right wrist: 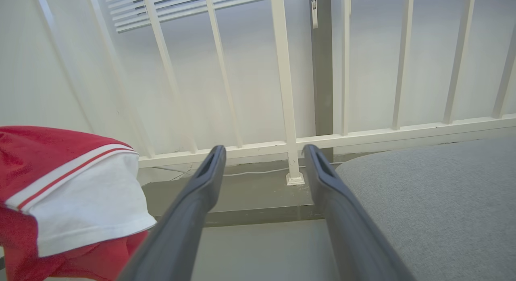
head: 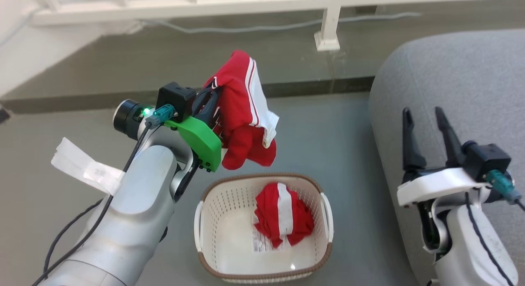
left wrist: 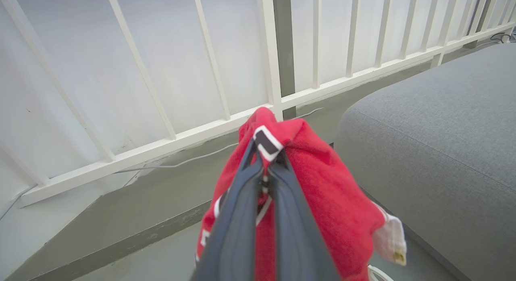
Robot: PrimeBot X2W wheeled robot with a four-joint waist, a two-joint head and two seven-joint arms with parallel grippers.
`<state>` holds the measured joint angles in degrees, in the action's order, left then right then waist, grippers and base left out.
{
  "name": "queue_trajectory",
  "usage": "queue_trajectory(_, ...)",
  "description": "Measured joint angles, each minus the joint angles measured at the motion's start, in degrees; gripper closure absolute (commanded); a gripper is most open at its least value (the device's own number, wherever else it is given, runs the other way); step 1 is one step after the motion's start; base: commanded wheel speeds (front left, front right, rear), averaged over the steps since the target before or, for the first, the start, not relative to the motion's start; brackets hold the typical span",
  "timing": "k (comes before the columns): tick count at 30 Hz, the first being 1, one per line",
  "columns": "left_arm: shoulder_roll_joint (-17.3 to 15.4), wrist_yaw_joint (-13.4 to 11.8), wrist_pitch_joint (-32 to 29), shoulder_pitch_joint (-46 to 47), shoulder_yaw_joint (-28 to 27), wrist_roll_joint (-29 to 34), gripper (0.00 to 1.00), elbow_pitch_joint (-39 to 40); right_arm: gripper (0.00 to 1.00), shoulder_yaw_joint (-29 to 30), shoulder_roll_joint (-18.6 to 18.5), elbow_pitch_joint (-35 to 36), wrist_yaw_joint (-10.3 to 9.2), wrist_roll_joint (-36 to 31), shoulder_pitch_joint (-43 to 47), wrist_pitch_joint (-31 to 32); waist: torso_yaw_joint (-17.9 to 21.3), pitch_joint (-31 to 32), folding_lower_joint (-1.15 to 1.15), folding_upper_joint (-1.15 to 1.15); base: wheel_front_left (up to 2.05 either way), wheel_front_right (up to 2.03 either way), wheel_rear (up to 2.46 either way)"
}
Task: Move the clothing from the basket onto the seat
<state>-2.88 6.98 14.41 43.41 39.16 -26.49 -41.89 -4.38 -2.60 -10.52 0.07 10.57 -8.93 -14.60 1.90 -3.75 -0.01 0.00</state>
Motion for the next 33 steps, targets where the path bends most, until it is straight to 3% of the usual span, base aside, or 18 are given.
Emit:
queue_trajectory(9, 0.2, 0.0, -0.3, 0.0, 0.3, -0.5, 1.0, 0.4, 0.0, -6.8, -0.1, -1.9, 2.45, 0.0, 0.6, 0.0, 0.0, 4.9, 0.0, 0.0, 0.0, 0.0, 0.0)
queue_trajectory(24, 0.7, 0.0, -1.8, 0.0, 3.2, -1.0, 1.0, 1.7, 0.0, -22.1, -0.4, -7.2, 5.47, 0.6, 0.1, 0.0, 0.3, 6.3, 0.0, 0.0, 0.0, 0.0, 0.0)
queue_trajectory(33, 0.9, 0.0, -2.9, 0.0, 5.6, -1.5, 1.0, 2.4, 0.0, -28.9, -0.6, -9.6, 5.95, 1.7, -2.7, 0.0, 0.2, 6.9, 0.0, 0.0, 0.0, 0.0, 0.0)
